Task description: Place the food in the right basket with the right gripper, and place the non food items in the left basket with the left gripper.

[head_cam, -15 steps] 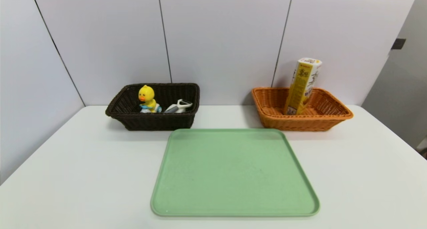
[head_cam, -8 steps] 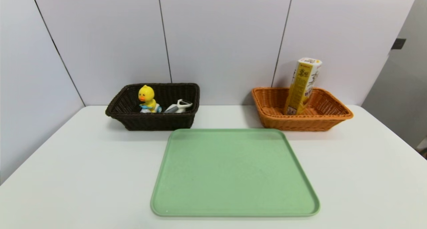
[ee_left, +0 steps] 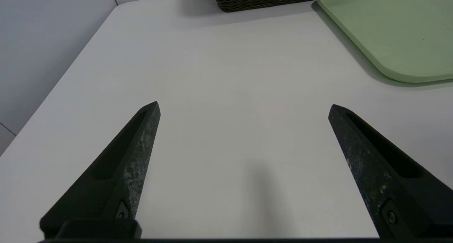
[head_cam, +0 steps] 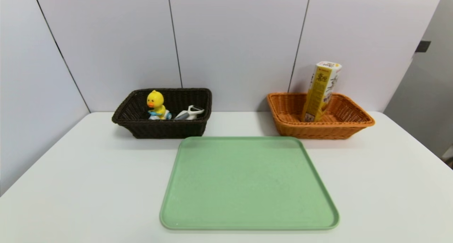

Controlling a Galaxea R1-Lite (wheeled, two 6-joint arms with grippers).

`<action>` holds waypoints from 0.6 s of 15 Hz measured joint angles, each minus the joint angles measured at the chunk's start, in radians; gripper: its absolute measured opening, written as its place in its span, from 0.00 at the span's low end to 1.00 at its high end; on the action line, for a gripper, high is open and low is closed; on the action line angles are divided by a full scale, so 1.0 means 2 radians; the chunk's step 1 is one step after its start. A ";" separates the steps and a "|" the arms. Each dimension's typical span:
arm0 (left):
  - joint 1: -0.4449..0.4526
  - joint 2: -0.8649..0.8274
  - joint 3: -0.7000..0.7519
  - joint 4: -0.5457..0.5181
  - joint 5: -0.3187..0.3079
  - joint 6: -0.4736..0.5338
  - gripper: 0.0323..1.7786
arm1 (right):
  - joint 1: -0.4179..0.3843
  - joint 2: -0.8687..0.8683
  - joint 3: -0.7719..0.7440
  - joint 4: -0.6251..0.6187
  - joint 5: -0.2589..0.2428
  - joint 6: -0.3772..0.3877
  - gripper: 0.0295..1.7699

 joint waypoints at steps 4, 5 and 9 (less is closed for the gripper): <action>0.000 0.000 0.000 0.000 0.000 -0.002 0.95 | 0.000 0.000 -0.002 0.007 -0.003 0.034 0.96; 0.000 0.000 0.000 0.000 0.001 -0.002 0.95 | 0.000 0.000 -0.002 0.008 -0.003 0.034 0.96; 0.000 0.000 0.000 0.000 0.000 -0.002 0.95 | 0.000 0.000 -0.005 0.018 -0.004 0.035 0.96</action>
